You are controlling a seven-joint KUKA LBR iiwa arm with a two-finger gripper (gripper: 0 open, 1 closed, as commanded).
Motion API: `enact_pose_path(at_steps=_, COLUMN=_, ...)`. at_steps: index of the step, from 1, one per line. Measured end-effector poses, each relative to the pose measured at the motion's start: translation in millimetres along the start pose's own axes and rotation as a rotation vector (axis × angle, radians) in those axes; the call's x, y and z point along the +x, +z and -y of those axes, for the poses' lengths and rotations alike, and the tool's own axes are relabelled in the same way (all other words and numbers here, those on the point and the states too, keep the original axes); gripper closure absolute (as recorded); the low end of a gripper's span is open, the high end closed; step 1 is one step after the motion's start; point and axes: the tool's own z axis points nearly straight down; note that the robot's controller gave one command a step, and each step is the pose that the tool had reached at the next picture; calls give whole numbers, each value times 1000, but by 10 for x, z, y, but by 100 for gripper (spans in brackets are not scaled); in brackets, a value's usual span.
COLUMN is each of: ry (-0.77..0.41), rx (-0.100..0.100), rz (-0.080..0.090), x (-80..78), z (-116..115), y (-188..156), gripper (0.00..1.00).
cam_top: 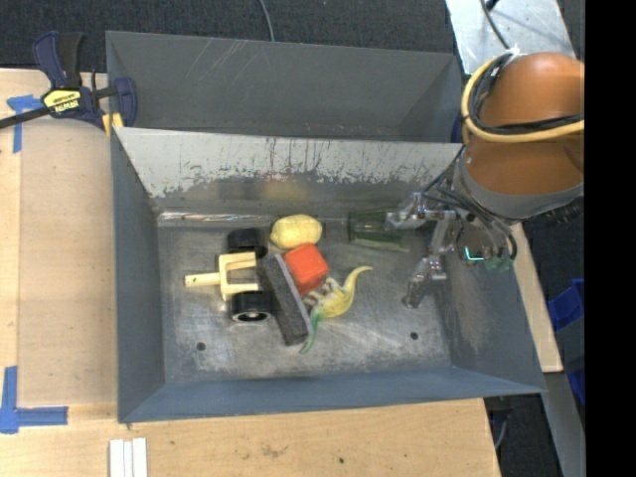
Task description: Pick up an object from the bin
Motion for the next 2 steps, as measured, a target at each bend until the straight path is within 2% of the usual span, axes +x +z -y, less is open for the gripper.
enact_pose_path(at_steps=1, ry=-1, rx=0, rz=9, x=-15, z=-1, y=-42, gripper=0)
enact_pose_path(at_steps=2, ry=36, rx=1, rz=18, x=-172, z=-82, y=355, gripper=0)
